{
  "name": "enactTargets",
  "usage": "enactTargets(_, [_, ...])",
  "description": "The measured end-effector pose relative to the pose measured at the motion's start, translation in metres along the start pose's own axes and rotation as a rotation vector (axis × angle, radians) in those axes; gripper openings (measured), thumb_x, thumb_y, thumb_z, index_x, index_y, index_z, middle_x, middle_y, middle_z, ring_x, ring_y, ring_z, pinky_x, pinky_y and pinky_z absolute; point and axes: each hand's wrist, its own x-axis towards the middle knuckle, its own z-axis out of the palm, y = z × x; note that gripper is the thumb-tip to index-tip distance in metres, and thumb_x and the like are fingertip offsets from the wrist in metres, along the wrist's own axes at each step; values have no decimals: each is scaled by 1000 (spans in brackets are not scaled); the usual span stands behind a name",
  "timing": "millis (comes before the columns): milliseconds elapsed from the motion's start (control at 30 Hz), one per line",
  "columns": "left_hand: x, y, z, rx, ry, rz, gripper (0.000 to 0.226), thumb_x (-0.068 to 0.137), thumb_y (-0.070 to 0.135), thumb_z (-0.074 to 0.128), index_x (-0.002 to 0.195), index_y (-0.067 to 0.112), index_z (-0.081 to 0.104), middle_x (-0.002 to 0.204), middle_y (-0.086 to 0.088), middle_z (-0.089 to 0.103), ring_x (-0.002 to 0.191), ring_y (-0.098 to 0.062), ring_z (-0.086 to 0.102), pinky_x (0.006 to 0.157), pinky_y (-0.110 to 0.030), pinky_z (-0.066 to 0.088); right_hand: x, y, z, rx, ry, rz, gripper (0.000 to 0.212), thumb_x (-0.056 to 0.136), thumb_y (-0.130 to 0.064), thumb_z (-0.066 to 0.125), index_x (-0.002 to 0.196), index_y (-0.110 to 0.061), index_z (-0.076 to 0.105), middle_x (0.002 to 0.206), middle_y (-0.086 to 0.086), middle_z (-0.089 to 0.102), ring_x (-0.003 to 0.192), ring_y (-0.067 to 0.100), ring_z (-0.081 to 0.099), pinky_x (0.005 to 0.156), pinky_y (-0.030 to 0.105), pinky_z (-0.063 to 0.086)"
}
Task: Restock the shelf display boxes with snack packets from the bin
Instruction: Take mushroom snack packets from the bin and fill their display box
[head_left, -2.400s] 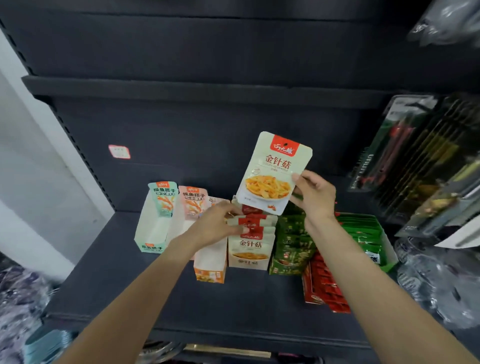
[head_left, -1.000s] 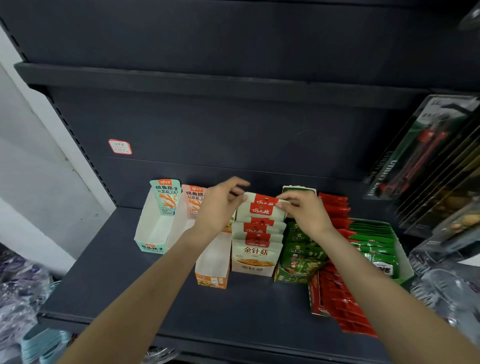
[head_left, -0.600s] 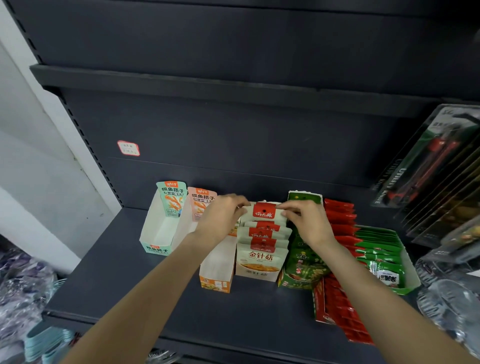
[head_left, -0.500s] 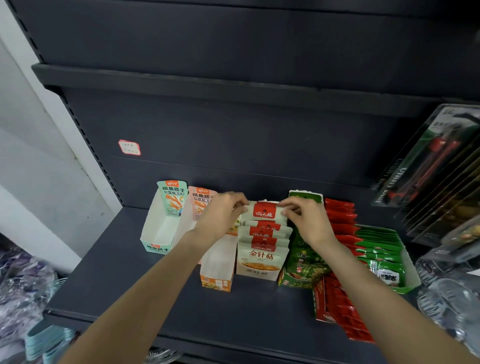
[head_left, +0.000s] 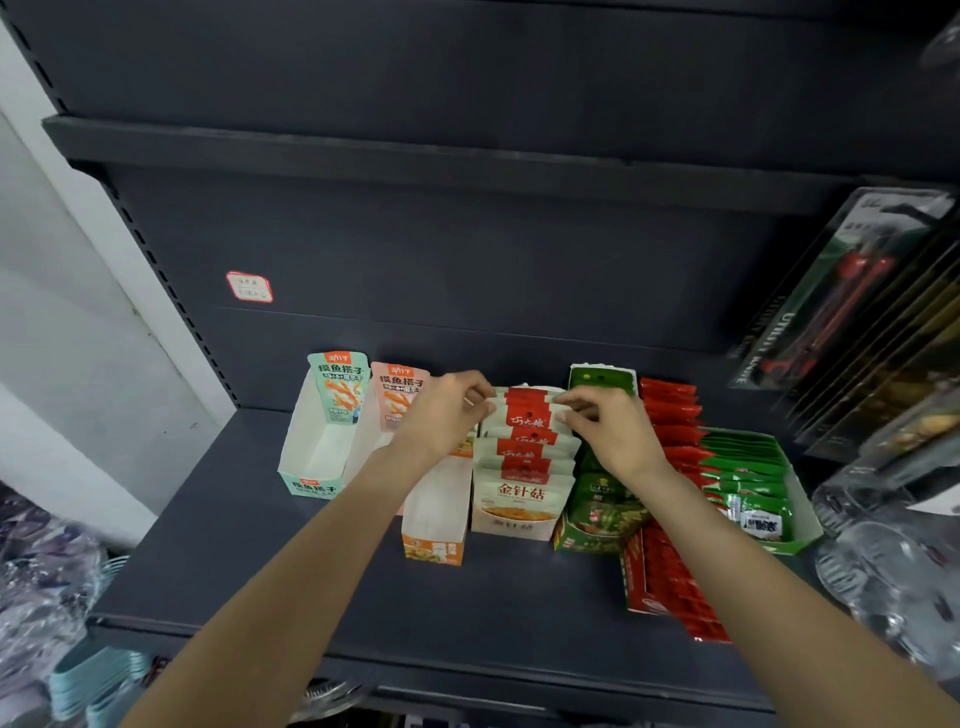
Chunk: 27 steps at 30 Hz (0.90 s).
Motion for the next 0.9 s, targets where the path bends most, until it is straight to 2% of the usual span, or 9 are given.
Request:
enactTargets(133, [-15, 0, -5, -64, 78, 16, 30, 91, 19, 58, 120, 14, 56, 115, -3, 63, 101, -13, 59, 84, -23, 48, -13, -16, 2, 69, 84, -27, 30, 89, -25, 64, 118, -20, 64, 114, 1, 63, 99, 11, 61, 87, 27, 51])
enactTargets(233, [-40, -1, -12, -106, 158, -17, 28, 93, 21, 56, 121, 18, 55, 112, 3, 63, 100, -10, 58, 81, -18, 47, -29, -32, 3, 112, 141, -37, 28, 90, -25, 62, 118, -21, 64, 114, -2, 61, 101, 9, 59, 84, 21, 49])
enactTargets(333, [-78, -1, -21, -151, 260, -43, 22, 94, 21, 55, 116, 20, 58, 100, 10, 59, 93, -5, 57, 77, -14, 43, -54, -47, 7, 163, 119, -54, 24, 91, -23, 60, 115, -21, 66, 110, -6, 61, 92, 1, 58, 78, 12, 47])
enactTargets(400, [-107, -2, -25, -197, 331, -76, 18, 94, 22, 53, 112, 21, 59, 97, 11, 61, 89, -5, 59, 77, -19, 47, -74, -57, 11, 191, 62, -72, 21, 92, -22, 59, 111, -21, 68, 107, -9, 63, 88, 1, 58, 79, 13, 48])
enactTargets(500, [-154, -9, -25, -243, 367, -125, 15, 94, 21, 53, 106, 21, 61, 92, 5, 66, 84, -8, 61, 75, -24, 51, -110, -69, 28, 196, -52, -114, 20, 93, -21, 57, 109, -19, 68, 106, -6, 66, 87, 8, 61, 79, 24, 50])
enactTargets(633, [-228, -34, -20, -187, 321, -254, 16, 93, 22, 55, 105, 16, 64, 85, 0, 68, 81, -13, 64, 77, -28, 52, -164, -77, 70, 167, -235, -97, 22, 94, -17, 54, 111, -21, 66, 105, -2, 67, 89, 13, 63, 82, 33, 51])
enactTargets(733, [-287, -63, -17, -156, 238, -423, 17, 92, 20, 57, 105, 11, 64, 91, -8, 70, 86, -22, 64, 81, -32, 51, -204, -87, 108, 97, -387, -80, 23, 96, -18, 50, 114, -20, 65, 111, 1, 65, 98, 15, 61, 86, 28, 48])
enactTargets(800, [-327, -81, -19, -111, 173, -510, 19, 90, 16, 59, 106, 8, 63, 95, -10, 70, 89, -25, 65, 77, -28, 47, -230, -98, 133, 74, -493, -66, 24, 96, -17, 48, 114, -17, 64, 112, 2, 65, 102, 17, 60, 84, 25, 44])
enactTargets(900, [-385, -109, -26, -134, 158, -623, 19, 92, 7, 54, 108, 2, 62, 91, -8, 65, 76, -17, 63, 61, -11, 44, -262, -120, 172, 50, -594, -81, 26, 94, -17, 51, 116, -13, 64, 113, 3, 66, 105, 19, 60, 84, 25, 45])
